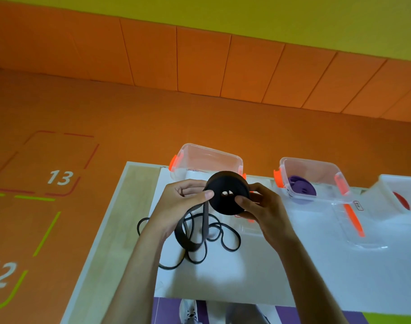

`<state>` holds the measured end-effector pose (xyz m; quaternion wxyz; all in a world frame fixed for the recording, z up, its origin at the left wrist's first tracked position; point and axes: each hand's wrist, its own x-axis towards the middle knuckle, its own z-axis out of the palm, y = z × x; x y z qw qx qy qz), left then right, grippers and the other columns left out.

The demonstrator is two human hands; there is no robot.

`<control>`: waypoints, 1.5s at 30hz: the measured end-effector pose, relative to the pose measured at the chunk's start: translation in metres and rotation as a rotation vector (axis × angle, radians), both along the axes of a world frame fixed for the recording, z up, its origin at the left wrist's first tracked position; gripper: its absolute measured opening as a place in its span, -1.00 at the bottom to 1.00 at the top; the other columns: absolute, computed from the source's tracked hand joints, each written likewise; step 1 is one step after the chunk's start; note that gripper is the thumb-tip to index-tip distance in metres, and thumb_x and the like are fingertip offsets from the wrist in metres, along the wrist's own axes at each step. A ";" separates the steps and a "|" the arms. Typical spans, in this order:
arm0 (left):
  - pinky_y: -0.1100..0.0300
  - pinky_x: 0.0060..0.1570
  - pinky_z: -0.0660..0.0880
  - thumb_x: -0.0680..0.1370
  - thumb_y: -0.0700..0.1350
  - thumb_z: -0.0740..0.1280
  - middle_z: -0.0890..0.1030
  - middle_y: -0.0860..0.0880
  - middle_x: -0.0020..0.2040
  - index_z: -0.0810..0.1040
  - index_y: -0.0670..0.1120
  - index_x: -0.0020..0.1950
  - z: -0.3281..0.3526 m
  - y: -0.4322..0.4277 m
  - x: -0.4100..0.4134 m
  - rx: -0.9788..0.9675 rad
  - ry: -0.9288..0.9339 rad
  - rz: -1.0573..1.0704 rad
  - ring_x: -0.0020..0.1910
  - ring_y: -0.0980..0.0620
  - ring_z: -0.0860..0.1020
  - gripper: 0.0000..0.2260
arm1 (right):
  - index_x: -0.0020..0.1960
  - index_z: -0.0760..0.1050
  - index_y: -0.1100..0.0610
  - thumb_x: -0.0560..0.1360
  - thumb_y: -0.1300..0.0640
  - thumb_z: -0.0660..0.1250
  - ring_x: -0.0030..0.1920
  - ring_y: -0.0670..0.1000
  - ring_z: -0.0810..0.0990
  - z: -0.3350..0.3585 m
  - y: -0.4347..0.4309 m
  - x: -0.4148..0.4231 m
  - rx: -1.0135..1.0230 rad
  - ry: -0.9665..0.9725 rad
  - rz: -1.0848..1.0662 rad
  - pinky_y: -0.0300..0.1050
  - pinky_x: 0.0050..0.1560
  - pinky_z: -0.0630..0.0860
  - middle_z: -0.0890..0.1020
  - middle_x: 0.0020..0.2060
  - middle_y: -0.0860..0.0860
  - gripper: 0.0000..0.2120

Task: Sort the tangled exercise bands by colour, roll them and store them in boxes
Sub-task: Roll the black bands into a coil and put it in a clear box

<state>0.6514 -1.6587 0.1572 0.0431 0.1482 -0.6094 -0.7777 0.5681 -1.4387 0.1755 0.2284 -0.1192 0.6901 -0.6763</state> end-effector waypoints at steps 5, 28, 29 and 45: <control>0.04 0.26 0.61 0.26 0.09 0.66 0.78 -0.08 0.07 0.78 0.04 0.11 0.001 0.009 -0.012 0.080 -0.048 0.055 0.14 -0.07 0.74 -0.56 | 0.12 0.55 0.26 0.41 0.10 0.58 0.09 0.25 0.74 -0.012 -0.005 0.004 -0.195 -0.125 -0.058 -0.02 0.02 0.70 0.74 0.06 0.21 -0.61; 0.02 0.21 0.66 0.44 -0.08 0.58 0.75 -0.13 0.20 0.77 -0.04 0.20 -0.001 0.097 -0.070 0.216 -0.084 0.356 0.20 -0.12 0.72 -0.67 | 0.31 0.57 -0.02 0.37 0.07 0.61 0.25 0.06 0.68 -0.023 0.033 -0.076 -0.130 -0.274 0.142 0.00 0.21 0.63 0.72 0.19 0.00 -0.47; 0.07 0.15 0.68 0.43 -0.08 0.59 0.76 -0.13 0.17 0.78 -0.03 0.17 -0.001 0.097 -0.070 0.164 -0.093 0.354 0.18 -0.12 0.73 -0.68 | 0.33 0.54 -0.08 0.33 0.02 0.63 0.25 0.01 0.67 -0.023 0.037 -0.083 -0.077 -0.248 0.154 -0.03 0.20 0.63 0.70 0.20 -0.04 -0.40; 0.02 0.16 0.68 0.45 -0.01 0.59 0.74 -0.04 0.22 0.74 0.05 0.24 0.002 0.118 -0.072 0.076 -0.106 0.425 0.19 -0.07 0.72 -0.65 | 0.13 0.71 0.16 0.44 0.05 0.58 0.10 0.14 0.75 -0.026 0.044 -0.127 -0.184 -0.453 -0.023 0.16 0.09 0.70 0.75 0.08 0.14 -0.69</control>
